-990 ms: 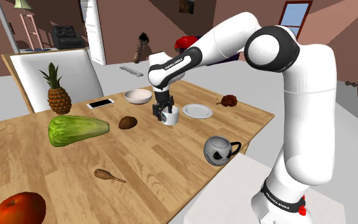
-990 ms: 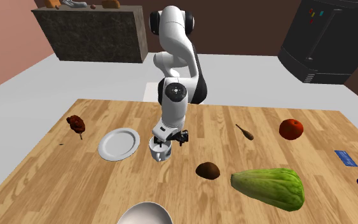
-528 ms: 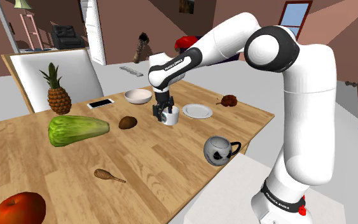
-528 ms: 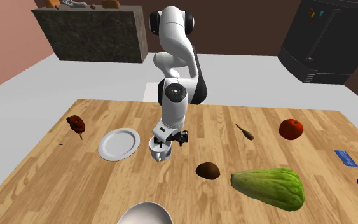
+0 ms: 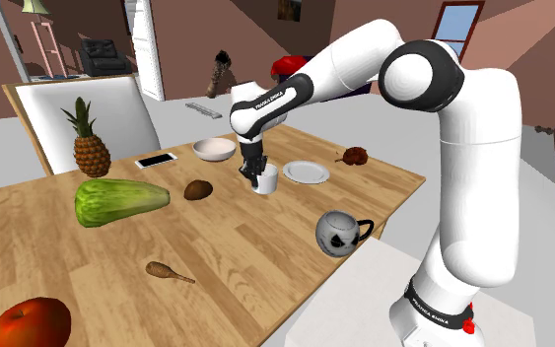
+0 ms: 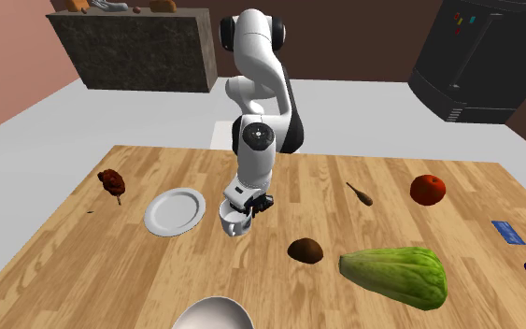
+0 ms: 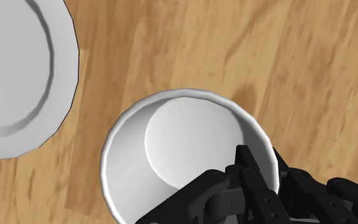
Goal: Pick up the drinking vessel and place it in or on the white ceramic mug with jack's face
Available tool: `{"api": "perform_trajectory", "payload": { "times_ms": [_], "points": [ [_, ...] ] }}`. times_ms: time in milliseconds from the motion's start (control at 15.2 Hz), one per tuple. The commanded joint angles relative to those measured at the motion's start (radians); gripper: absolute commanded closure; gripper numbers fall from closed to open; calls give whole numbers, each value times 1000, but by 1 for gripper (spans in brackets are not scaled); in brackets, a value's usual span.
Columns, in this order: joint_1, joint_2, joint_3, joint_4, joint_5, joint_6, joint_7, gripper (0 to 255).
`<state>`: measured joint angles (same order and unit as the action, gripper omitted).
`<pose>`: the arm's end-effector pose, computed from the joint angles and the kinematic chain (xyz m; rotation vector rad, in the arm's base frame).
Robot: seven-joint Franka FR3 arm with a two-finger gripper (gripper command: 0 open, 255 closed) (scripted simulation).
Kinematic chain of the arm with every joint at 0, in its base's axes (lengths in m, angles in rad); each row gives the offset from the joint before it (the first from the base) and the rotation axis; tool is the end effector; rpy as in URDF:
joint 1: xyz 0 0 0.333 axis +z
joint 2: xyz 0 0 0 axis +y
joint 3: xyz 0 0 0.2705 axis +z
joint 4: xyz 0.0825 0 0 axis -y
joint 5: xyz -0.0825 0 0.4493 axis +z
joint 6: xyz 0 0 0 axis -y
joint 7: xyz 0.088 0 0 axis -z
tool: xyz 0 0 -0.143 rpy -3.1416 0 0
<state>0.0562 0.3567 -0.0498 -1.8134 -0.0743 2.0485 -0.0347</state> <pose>0.6595 -0.0021 0.2203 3.0537 0.1243 -0.1875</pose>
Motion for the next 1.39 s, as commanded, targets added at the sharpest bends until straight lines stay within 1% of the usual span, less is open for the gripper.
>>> {"api": "perform_trajectory", "payload": {
  "times_ms": [0,66,594,1320],
  "points": [
    [0,0,0,0,0,0,0,255],
    [0,0,0,0,0,0,0,255],
    [1,-45,0,47,1,-92,-6,255],
    [2,-87,0,138,2,-224,-15,255]
  ]
}}
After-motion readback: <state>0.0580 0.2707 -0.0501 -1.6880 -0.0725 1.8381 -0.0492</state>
